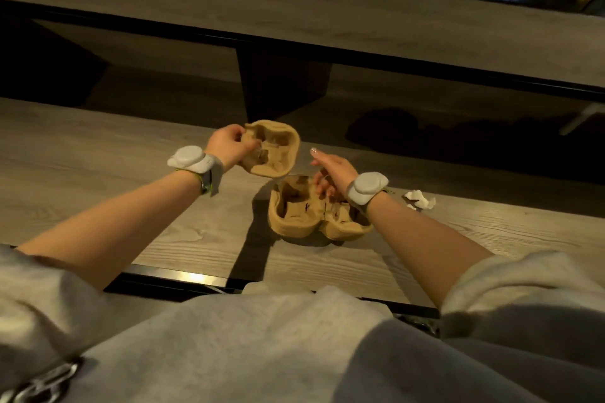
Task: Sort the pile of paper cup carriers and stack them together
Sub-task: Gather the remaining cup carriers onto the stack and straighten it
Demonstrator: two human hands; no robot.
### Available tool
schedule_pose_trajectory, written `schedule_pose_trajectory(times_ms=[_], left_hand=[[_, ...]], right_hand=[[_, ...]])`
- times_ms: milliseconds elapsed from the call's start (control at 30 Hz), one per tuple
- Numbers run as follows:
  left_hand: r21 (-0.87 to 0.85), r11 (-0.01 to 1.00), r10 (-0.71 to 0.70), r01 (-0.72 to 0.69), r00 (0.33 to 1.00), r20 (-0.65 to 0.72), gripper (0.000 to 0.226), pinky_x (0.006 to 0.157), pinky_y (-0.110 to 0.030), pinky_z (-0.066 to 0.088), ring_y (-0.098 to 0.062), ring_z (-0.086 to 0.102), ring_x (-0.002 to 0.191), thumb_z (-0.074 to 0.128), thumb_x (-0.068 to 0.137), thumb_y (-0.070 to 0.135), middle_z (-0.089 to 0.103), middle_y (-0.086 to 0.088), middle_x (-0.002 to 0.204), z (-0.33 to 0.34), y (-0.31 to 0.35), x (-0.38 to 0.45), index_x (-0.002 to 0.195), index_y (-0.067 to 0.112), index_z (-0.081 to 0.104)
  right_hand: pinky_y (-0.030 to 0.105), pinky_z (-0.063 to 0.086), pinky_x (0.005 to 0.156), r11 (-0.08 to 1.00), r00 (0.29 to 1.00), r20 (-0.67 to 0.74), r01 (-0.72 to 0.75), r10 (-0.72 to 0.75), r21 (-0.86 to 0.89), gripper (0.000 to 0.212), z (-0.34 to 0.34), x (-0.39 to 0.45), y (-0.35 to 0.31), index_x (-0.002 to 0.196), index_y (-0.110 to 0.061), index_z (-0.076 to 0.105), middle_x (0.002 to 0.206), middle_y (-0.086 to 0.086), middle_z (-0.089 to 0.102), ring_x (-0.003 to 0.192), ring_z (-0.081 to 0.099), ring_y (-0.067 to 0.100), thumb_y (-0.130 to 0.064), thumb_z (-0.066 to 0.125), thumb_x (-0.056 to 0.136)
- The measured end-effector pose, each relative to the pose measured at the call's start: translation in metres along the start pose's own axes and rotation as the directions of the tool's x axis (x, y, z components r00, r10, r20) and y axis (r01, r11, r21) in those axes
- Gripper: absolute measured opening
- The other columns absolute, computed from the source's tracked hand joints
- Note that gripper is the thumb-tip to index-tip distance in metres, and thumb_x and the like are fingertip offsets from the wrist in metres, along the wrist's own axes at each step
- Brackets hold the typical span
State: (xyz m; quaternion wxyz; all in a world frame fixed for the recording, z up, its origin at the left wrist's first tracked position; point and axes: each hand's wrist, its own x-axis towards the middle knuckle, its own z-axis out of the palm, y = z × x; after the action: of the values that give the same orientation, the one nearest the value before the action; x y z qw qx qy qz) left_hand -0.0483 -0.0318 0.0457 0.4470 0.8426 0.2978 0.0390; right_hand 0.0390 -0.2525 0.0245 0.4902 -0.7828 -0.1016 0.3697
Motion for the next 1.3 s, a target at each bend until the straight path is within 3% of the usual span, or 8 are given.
schedule_pose_trajectory(times_ms=[67, 267, 500, 700, 900, 1033, 1167, 1300], left_hand=[[-0.018, 1.000, 0.024, -0.023, 0.999, 0.043, 0.024, 0.069, -0.034, 0.052, -0.021, 0.063, 0.083, 0.067, 0.085, 0.032, 0.065, -0.008, 0.091, 0.017, 0.015, -0.006, 0.097, 0.012, 0.061], [-0.141, 0.990, 0.029, -0.001, 0.980, 0.198, 0.024, 0.062, -0.025, 0.054, -0.015, 0.064, 0.084, 0.065, 0.087, 0.031, 0.066, -0.005, 0.098, 0.056, 0.031, -0.020, 0.103, 0.013, 0.061], [0.140, 0.975, 0.135, -0.172, 0.961, 0.243, 0.024, 0.083, -0.037, 0.052, -0.020, 0.061, 0.093, 0.063, 0.084, 0.044, 0.063, 0.000, 0.095, 0.076, 0.019, -0.024, 0.091, 0.021, 0.064], [0.320, 0.926, 0.116, -0.199, 0.959, 0.258, 0.051, 0.098, -0.039, 0.040, -0.027, 0.044, 0.122, 0.058, 0.083, 0.056, 0.050, -0.008, 0.127, 0.093, 0.009, -0.028, 0.121, 0.022, 0.056], [0.393, 0.911, 0.000, -0.130, 0.949, 0.314, 0.067, 0.099, -0.039, 0.044, -0.029, 0.050, 0.118, 0.055, 0.084, 0.058, 0.049, -0.012, 0.131, 0.104, 0.004, -0.030, 0.135, 0.016, 0.046], [0.382, 0.917, -0.003, -0.117, 0.954, 0.299, 0.065, 0.096, -0.039, 0.046, -0.029, 0.052, 0.117, 0.055, 0.086, 0.055, 0.049, -0.012, 0.132, 0.104, 0.003, -0.029, 0.136, 0.016, 0.044], [0.268, 0.959, -0.162, 0.087, 0.949, 0.270, 0.068, 0.094, -0.039, 0.049, -0.030, 0.056, 0.114, 0.052, 0.086, 0.057, 0.052, -0.011, 0.135, 0.098, -0.011, -0.024, 0.140, 0.017, 0.039], [0.070, 0.864, -0.480, 0.498, 0.775, 0.410, 0.073, 0.082, -0.040, 0.052, -0.032, 0.059, 0.104, 0.043, 0.083, 0.071, 0.059, -0.013, 0.121, 0.093, -0.024, -0.026, 0.127, 0.014, 0.049]], right_hand=[[0.023, 0.044, 0.044, 1.000, 0.999, -0.026, 0.026, -0.026, 0.007, 0.053, 0.002, -0.001, -0.006, 0.113, -0.014, 0.057, 0.085, 0.006, 0.065, 0.061, 0.061, 0.019, -0.060, 0.049, 0.086], [0.032, 0.049, 0.063, 0.992, 0.971, -0.215, 0.086, -0.105, -0.093, 0.037, -0.014, -0.004, 0.005, 0.094, -0.009, 0.067, 0.080, 0.011, 0.065, 0.070, 0.060, 0.023, -0.042, 0.053, 0.091], [0.033, 0.047, 0.063, 0.990, 0.984, -0.177, -0.047, 0.023, -0.131, 0.033, -0.045, -0.024, 0.035, 0.074, -0.011, 0.063, 0.071, 0.009, 0.063, 0.062, 0.054, 0.022, -0.039, 0.055, 0.090], [0.025, 0.041, 0.054, 0.975, 0.978, -0.184, -0.129, 0.095, -0.183, 0.031, -0.063, -0.041, 0.060, 0.083, -0.009, 0.063, 0.071, 0.009, 0.062, 0.058, 0.053, 0.018, -0.036, 0.052, 0.092], [0.018, 0.037, 0.039, 0.953, 0.968, -0.209, -0.186, 0.137, -0.238, 0.039, -0.069, -0.051, 0.076, 0.070, -0.011, 0.058, 0.054, 0.006, 0.051, 0.044, 0.045, 0.014, -0.042, 0.052, 0.093], [0.029, 0.044, 0.060, 0.866, 0.952, -0.263, -0.260, 0.157, -0.426, 0.041, -0.068, -0.044, 0.084, 0.065, -0.016, 0.048, 0.059, 0.003, 0.054, 0.053, 0.049, 0.018, -0.050, 0.056, 0.087], [0.032, 0.052, 0.064, 0.872, 0.930, -0.261, -0.342, 0.261, -0.350, 0.066, -0.060, -0.038, 0.094, 0.127, -0.007, 0.047, 0.116, 0.015, 0.064, 0.086, 0.062, 0.029, -0.056, 0.058, 0.084], [0.016, 0.044, 0.031, 0.927, 0.919, -0.207, -0.362, 0.337, -0.101, 0.059, -0.046, -0.031, 0.097, 0.132, -0.001, 0.046, 0.128, 0.020, 0.057, 0.092, 0.060, 0.034, -0.046, 0.050, 0.093]])
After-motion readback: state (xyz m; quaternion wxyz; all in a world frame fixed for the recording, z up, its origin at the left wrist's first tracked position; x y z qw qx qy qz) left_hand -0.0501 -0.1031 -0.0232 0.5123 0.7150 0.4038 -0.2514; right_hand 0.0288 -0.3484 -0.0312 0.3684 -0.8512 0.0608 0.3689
